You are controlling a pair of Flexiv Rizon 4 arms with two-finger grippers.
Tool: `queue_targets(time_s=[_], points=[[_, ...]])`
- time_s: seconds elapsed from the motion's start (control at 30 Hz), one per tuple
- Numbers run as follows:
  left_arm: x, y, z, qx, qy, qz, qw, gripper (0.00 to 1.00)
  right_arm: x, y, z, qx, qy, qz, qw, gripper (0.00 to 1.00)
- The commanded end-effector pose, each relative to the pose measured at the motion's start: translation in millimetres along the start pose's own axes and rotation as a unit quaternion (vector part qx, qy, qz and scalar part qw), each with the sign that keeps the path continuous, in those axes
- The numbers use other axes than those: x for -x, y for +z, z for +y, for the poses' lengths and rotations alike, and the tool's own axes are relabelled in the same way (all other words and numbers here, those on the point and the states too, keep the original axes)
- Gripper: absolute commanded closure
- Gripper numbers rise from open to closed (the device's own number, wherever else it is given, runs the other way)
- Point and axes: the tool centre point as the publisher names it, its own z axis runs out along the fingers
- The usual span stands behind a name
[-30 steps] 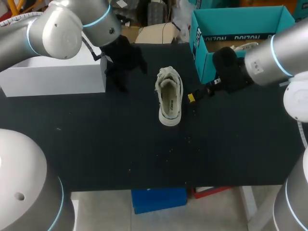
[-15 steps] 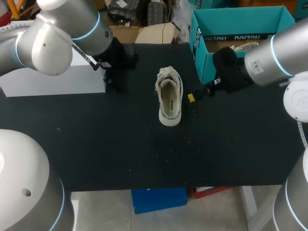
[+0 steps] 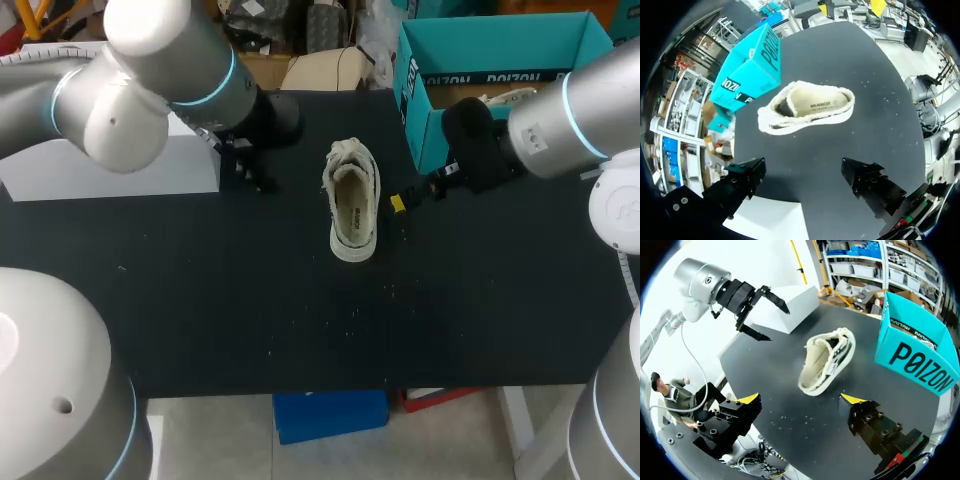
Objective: Take the shoe out of the shoebox, open the shoe tongue, remove and reinsert the insole, then place the shoe into the shoebox
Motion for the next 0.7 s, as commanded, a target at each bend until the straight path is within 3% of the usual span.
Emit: queue_targets(time_s=[0.03,0.17,0.2,0.23,0.27,0.43,0.7], points=[[8.9,12.4,-1.3,-0.008,0.005,0.010,1.000,0.00,-0.3,0.4,0.7,-0.001,0.000,0.000,1.000,0.00],[11.6,18.3,0.1,-0.010,0.007,0.017,1.000,0.00,-0.3,0.4,0.7,-0.001,0.000,0.000,1.000,0.00],[14.3,20.5,1.4,-0.010,0.005,0.018,1.000,0.51,-0.3,0.4,0.7,-0.001,0.000,0.000,1.000,0.00],[16.9,22.7,1.2,-0.009,0.005,0.018,1.000,0.80,-0.3,0.4,0.7,-0.001,0.000,0.000,1.000,0.00],[19.9,25.1,0.5,-0.009,0.005,0.019,1.000,1.00,-0.3,0.4,0.7,-0.001,0.000,0.000,1.000,0.00],[38.1,42.9,-5.9,-0.033,0.007,0.036,0.999,1.00,-0.3,0.4,0.7,-0.001,0.000,0.000,1.000,0.00],[66.3,73.5,-33.1,-0.065,0.031,0.064,0.995,1.00,-0.3,0.4,0.7,-0.001,0.000,0.000,1.000,0.00]])
